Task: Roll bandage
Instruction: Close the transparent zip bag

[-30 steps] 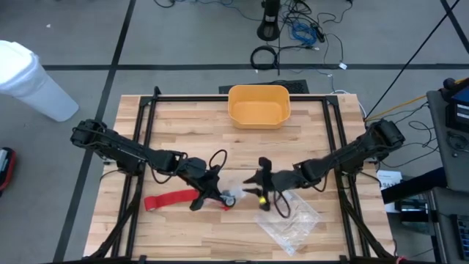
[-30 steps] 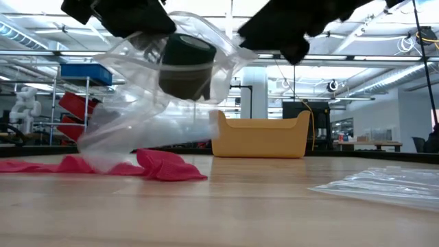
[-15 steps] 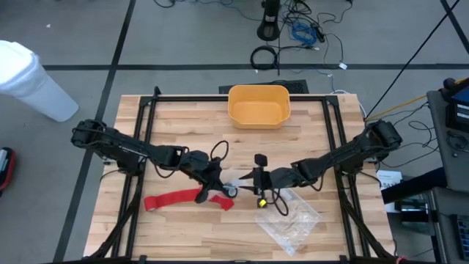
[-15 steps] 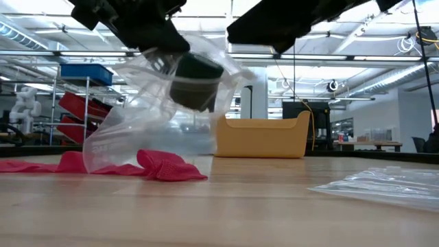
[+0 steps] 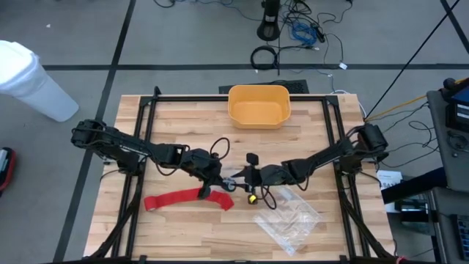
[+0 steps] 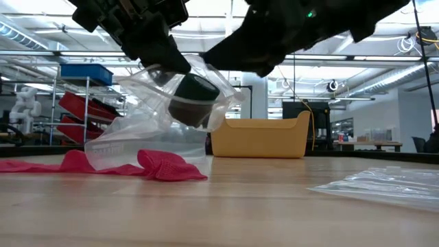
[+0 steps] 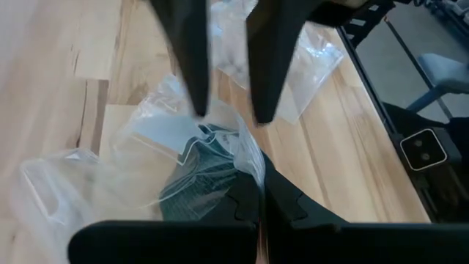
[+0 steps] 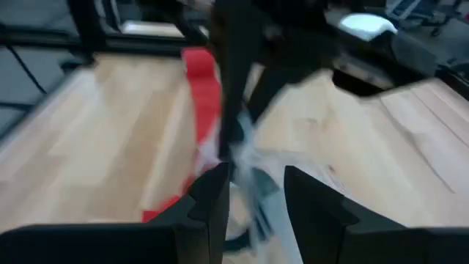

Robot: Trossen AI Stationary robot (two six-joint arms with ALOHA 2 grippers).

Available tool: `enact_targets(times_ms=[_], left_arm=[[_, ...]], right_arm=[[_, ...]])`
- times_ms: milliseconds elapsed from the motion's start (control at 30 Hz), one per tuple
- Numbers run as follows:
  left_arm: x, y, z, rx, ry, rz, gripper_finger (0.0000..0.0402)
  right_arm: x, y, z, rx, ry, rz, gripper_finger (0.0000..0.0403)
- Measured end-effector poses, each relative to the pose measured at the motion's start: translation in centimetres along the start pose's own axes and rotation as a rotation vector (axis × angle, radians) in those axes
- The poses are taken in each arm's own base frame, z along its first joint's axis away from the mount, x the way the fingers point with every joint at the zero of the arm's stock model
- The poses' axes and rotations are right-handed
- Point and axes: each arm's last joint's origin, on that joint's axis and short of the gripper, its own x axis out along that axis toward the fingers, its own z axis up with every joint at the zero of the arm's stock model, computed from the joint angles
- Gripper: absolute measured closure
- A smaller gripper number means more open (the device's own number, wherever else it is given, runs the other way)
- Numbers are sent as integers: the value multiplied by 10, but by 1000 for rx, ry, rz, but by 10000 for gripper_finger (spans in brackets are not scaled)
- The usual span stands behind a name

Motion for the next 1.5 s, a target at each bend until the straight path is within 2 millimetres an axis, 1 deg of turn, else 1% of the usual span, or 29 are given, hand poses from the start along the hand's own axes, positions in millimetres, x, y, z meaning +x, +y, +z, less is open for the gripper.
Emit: enact_targets(times_ms=[133, 200, 267, 333, 367, 433, 467, 533, 633, 700, 800, 867, 933, 967, 1000, 1033, 1100, 1133, 1167, 1200, 1233, 1267, 1300, 1400, 1433, 1500], left_arm=[[0, 0, -1, -1, 10, 2, 402], [0, 0, -1, -1, 7, 6, 402], [0, 2, 1, -2, -3, 43, 402], [-2, 3, 6, -4, -18, 62, 402], [-2, 3, 8, -3, -26, 64, 402], [-3, 3, 12, -3, -44, 89, 402], [-3, 3, 13, -7, -50, 119, 402], [-5, 5, 13, -11, -41, 202, 402], [-8, 10, 11, -13, 7, 316, 402], [-9, 12, 13, -19, 24, 333, 401], [-11, 12, 20, -23, 4, 334, 394], [-13, 10, 26, -21, -7, 328, 382], [-13, 7, 28, -8, -7, 322, 371], [-13, 5, 30, 2, -8, 319, 365], [-14, 4, 31, 7, -11, 317, 361], [-14, 4, 33, 7, -14, 317, 357], [-15, 1, 39, 12, -44, 318, 352], [-16, 0, 41, 14, -50, 318, 351], [-16, -1, 42, 14, -49, 315, 350], [-16, -2, 42, 16, -43, 308, 350], [-16, -4, 42, 18, -40, 297, 350], [-16, -5, 43, 22, -44, 288, 350], [-15, -6, 43, 25, -47, 284, 349], [-16, -7, 43, 25, -53, 291, 349], [-16, -7, 44, 26, -59, 296, 349], [-16, -6, 45, 26, -78, 321, 349]], right_arm=[[9, -6, -11, -19, 38, -25, 287], [11, -8, -15, -21, 59, -31, 298], [12, -12, -17, -18, 83, -41, 329], [12, -14, -18, -31, 92, -50, 377], [12, -15, -18, -49, 89, -65, 389], [12, -12, -15, -61, 86, -133, 398], [11, -9, -11, -76, 94, -156, 400], [9, -4, 0, -101, 171, -207, 402], [4, 0, 25, -83, 341, -283, 403], [-1, -1, 42, -69, 439, -309, 403], [-5, -6, 62, -67, 513, -284, 403], [-7, -9, 72, -58, 554, -207, 403], [-7, -14, 75, -95, 577, -165, 403], [-8, -17, 76, -108, 592, -177, 403], [-8, -19, 76, -140, 593, -225, 403], [-8, -22, 78, -209, 571, -319, 403], [-6, -20, 78, -393, 522, -520, 403], [-5, -19, 75, -494, 546, -561, 403], [-3, -17, 70, -577, 587, -540, 403], [-1, -14, 65, -632, 621, -470, 403], [1, -12, 63, -662, 635, -399, 403], [1, -12, 63, -674, 636, -373, 403], [1, -12, 65, -675, 624, -382, 403], [0, -15, 70, -663, 596, -498, 403], [-1, -15, 69, -674, 605, -500, 403], [-2, -15, 67, -755, 652, -463, 403]])
